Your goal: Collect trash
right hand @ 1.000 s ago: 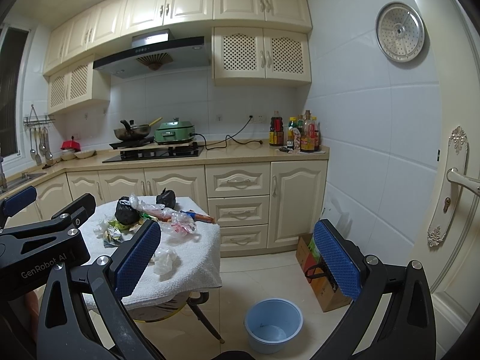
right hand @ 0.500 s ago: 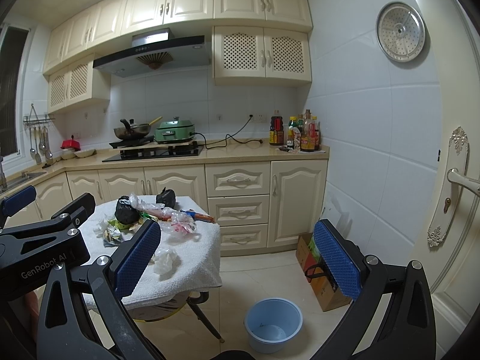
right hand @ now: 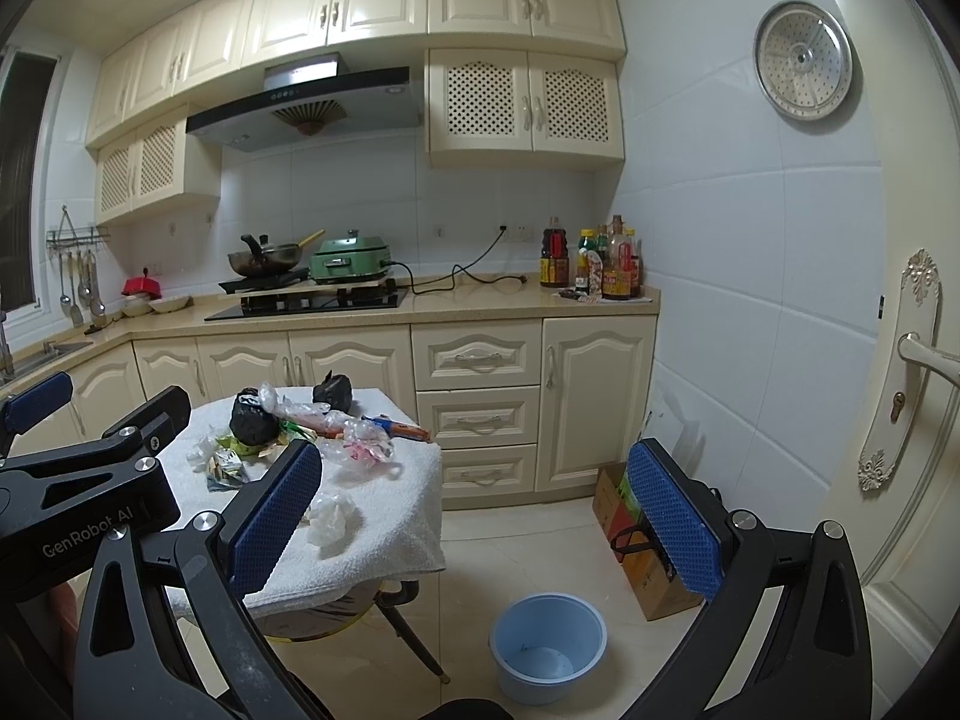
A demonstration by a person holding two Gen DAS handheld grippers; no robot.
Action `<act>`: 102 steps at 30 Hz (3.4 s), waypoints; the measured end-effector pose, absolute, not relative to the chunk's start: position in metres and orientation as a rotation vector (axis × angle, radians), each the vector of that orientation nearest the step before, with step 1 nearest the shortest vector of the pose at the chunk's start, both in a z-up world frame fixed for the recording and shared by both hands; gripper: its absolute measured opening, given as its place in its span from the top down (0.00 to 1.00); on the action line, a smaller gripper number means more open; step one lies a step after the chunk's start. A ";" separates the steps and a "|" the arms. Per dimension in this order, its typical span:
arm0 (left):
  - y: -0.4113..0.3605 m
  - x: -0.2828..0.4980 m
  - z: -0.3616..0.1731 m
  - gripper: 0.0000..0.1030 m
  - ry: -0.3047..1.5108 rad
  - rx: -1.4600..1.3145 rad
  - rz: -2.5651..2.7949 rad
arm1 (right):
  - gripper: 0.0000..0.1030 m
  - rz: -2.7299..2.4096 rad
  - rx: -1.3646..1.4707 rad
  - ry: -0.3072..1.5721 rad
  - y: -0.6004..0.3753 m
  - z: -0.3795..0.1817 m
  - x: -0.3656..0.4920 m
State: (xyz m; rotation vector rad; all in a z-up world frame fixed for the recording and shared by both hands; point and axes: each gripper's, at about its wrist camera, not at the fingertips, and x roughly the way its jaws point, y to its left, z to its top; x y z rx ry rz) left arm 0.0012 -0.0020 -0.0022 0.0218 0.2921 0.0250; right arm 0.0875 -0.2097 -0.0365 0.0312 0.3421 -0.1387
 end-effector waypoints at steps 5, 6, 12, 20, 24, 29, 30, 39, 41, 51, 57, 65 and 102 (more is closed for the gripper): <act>0.000 0.005 -0.004 0.01 0.307 0.019 0.023 | 0.00 -0.137 0.029 0.357 -0.210 -0.040 0.092; 0.000 0.007 -0.005 0.01 0.311 0.018 0.022 | 0.00 -0.137 0.029 0.361 -0.210 -0.041 0.093; 0.013 0.020 -0.012 0.01 0.337 0.005 0.009 | 0.00 -0.120 0.028 0.399 -0.212 -0.050 0.107; 0.053 0.088 -0.042 0.01 0.510 0.020 0.026 | 0.00 -0.084 0.057 0.556 -0.215 -0.090 0.158; 0.080 0.129 -0.061 0.01 0.634 -0.059 0.027 | 0.00 -0.071 0.058 0.626 -0.213 -0.113 0.189; 0.085 0.187 -0.071 0.01 0.756 -0.097 0.028 | 0.00 -0.071 0.056 0.693 -0.213 -0.140 0.228; 0.083 0.198 -0.073 0.01 0.769 -0.088 0.028 | 0.00 -0.073 0.059 0.712 -0.213 -0.145 0.237; 0.061 0.317 -0.101 0.03 0.900 -0.029 0.038 | 0.00 -0.004 0.128 0.846 -0.213 -0.190 0.290; 0.058 0.341 -0.112 0.10 0.921 -0.028 0.037 | 0.00 0.013 0.141 0.870 -0.212 -0.197 0.299; 0.084 0.374 -0.134 0.71 0.953 -0.083 -0.024 | 0.00 0.096 0.161 0.908 -0.190 -0.215 0.326; 0.116 0.344 -0.131 0.71 0.927 -0.104 0.002 | 0.00 0.187 0.099 0.892 -0.152 -0.217 0.336; 0.140 0.288 -0.119 0.71 0.899 -0.075 0.023 | 0.00 0.287 0.033 0.863 -0.114 -0.213 0.339; 0.039 0.233 -0.085 0.73 0.785 0.038 -0.248 | 0.58 0.252 0.314 0.739 -0.227 -0.192 0.296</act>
